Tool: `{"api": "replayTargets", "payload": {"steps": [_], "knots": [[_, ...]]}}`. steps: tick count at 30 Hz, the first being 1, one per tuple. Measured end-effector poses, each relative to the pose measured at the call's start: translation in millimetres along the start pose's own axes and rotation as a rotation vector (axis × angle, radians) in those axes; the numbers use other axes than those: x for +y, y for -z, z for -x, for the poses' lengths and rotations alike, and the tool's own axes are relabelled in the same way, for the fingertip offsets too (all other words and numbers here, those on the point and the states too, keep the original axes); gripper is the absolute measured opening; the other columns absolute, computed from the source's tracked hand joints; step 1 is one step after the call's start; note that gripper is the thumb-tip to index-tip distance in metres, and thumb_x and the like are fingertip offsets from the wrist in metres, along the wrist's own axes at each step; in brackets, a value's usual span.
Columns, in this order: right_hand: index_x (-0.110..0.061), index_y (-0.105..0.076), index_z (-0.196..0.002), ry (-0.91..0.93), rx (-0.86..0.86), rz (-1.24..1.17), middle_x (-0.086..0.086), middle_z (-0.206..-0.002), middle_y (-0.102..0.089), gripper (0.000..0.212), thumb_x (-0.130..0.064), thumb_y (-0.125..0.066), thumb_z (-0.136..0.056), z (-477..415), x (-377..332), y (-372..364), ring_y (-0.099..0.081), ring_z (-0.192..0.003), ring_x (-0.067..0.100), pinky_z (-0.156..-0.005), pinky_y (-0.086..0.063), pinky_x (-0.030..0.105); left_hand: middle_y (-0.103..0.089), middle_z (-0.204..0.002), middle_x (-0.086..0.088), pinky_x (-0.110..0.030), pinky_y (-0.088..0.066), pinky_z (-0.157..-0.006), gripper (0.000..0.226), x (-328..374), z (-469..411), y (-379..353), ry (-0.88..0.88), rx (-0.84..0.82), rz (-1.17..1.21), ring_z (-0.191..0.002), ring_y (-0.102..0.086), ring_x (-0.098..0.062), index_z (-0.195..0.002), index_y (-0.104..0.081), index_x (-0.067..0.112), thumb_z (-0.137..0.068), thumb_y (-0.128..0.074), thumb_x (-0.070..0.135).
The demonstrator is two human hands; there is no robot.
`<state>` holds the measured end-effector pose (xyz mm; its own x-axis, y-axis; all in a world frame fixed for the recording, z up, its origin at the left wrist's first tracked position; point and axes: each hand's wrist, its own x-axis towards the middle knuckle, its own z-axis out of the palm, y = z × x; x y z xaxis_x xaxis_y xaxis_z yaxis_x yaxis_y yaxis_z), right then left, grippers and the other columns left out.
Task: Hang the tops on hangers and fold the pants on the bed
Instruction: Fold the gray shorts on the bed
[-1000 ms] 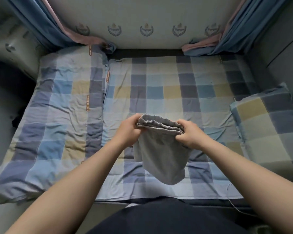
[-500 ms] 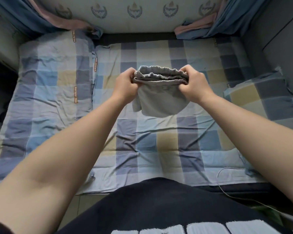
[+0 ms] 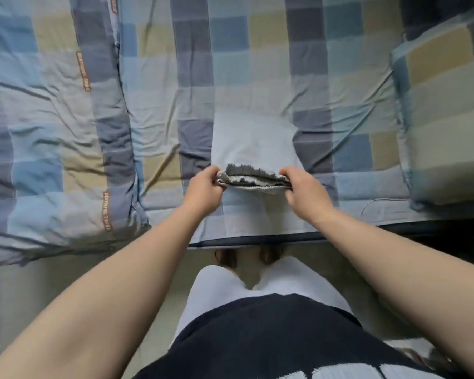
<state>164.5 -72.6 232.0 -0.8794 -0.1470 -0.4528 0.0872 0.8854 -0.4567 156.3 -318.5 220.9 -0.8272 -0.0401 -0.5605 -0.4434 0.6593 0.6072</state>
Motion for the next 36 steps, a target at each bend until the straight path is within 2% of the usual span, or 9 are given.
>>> {"api": "replayTargets", "payload": {"steps": [11, 14, 16, 21, 23, 28, 31, 33, 36], "knots": [[-0.022, -0.05, -0.117, -0.084, -0.468, -0.016, 0.006, -0.122, -0.059, 0.034, -0.007, -0.052, -0.086, 77.2, 58.2, -154.5, -0.057, -0.106, 0.036, -0.084, -0.048, 0.043, -0.07, -0.091, -0.015, -0.038, -0.047, -0.08, 0.01, -134.3, 61.9, -98.5, 0.253, -0.349, -0.102, -0.093, -0.064, -0.033, -0.092, -0.065, 0.003, -0.084, -0.06, -0.002], [-0.018, -0.053, -0.112, -0.122, -0.382, -0.112, 0.006, -0.115, -0.057, 0.031, -0.009, -0.057, -0.084, 57.5, 65.2, -161.1, -0.056, -0.104, 0.033, -0.086, -0.047, 0.043, -0.067, -0.088, -0.006, -0.032, -0.039, -0.069, 0.011, -143.4, 45.6, -105.5, 0.268, -0.314, -0.102, -0.092, -0.063, -0.029, -0.09, -0.063, 0.011, -0.085, -0.063, 0.002], [-0.015, -0.056, -0.116, -0.155, -0.294, -0.171, 0.008, -0.118, -0.056, 0.032, -0.011, -0.061, -0.085, 31.3, 69.1, -159.6, -0.055, -0.105, 0.029, -0.087, -0.046, 0.039, -0.069, -0.096, -0.008, -0.032, -0.042, -0.072, 0.013, -145.9, 21.8, -108.9, 0.273, -0.251, -0.079, -0.096, -0.063, -0.029, -0.097, -0.064, 0.01, -0.087, -0.062, 0.003], [-0.026, -0.052, -0.106, -0.234, -0.111, -0.306, -0.004, -0.085, -0.062, 0.023, -0.02, -0.067, -0.089, -57.7, 78.8, -152.5, -0.055, -0.07, 0.008, -0.058, -0.04, 0.024, -0.067, -0.092, -0.005, -0.037, -0.046, -0.075, 0.007, -146.7, -59.4, -116.4, 0.237, -0.052, -0.023, -0.09, -0.06, -0.027, -0.097, -0.061, 0.009, -0.09, -0.059, 0.008], [-0.025, -0.052, -0.107, -0.219, -0.051, -0.326, -0.012, -0.078, -0.057, 0.026, -0.024, -0.071, -0.09, -98.2, 85.1, -152.1, -0.052, -0.068, 0.001, -0.054, -0.034, 0.019, -0.066, -0.089, -0.002, -0.036, -0.046, -0.072, 0.01, -146.6, -97.4, -119.9, 0.217, 0.003, 0.043, -0.087, -0.059, -0.023, -0.099, -0.063, 0.01, -0.09, -0.059, 0.01], [-0.016, -0.057, -0.121, -0.212, 0.081, -0.376, -0.003, -0.104, -0.059, 0.043, -0.033, -0.076, -0.087, -196.4, 102.1, -161.3, -0.054, -0.091, 0.017, -0.075, -0.037, 0.025, -0.068, -0.093, -0.002, -0.031, -0.046, -0.067, 0.012, -149.6, -189.7, -132.4, 0.174, 0.131, 0.092, -0.088, -0.063, -0.021, -0.098, -0.063, 0.014, -0.093, -0.061, 0.024], [-0.012, -0.057, -0.122, -0.266, 0.153, -0.445, 0.004, -0.112, -0.063, 0.042, -0.029, -0.075, -0.088, -239.3, 118.7, -178.1, -0.059, -0.096, 0.019, -0.082, -0.045, 0.026, -0.067, -0.109, 0.001, -0.035, -0.053, -0.088, 0.02, -160.6, -228.8, -146.1, 0.188, 0.201, 0.201, -0.102, -0.065, -0.02, -0.116, -0.061, 0.02, -0.097, -0.06, 0.028], [-0.012, -0.054, -0.124, -0.297, 0.184, -0.501, 0.003, -0.116, -0.062, 0.043, -0.027, -0.073, -0.089, -249.9, 132.2, -192.5, -0.06, -0.103, 0.018, -0.088, -0.046, 0.025, -0.061, -0.127, 0.0, -0.038, -0.047, -0.105, 0.033, -172.7, -240.4, -158.8, 0.2, 0.242, 0.188, -0.117, -0.058, -0.019, -0.13, -0.056, 0.024, -0.098, -0.06, 0.032], [-0.014, -0.048, -0.134, -0.381, 0.247, -0.398, 0.005, -0.136, -0.05, 0.055, -0.037, -0.071, -0.089, -238.1, 158.6, -219.2, -0.05, -0.124, 0.021, -0.102, -0.038, 0.029, -0.044, -0.149, -0.002, -0.038, -0.034, -0.111, 0.058, -191.2, -233.3, -185.2, 0.29, 0.353, 0.068, -0.134, -0.041, -0.028, -0.142, -0.045, 0.024, -0.092, -0.065, 0.046]]}}
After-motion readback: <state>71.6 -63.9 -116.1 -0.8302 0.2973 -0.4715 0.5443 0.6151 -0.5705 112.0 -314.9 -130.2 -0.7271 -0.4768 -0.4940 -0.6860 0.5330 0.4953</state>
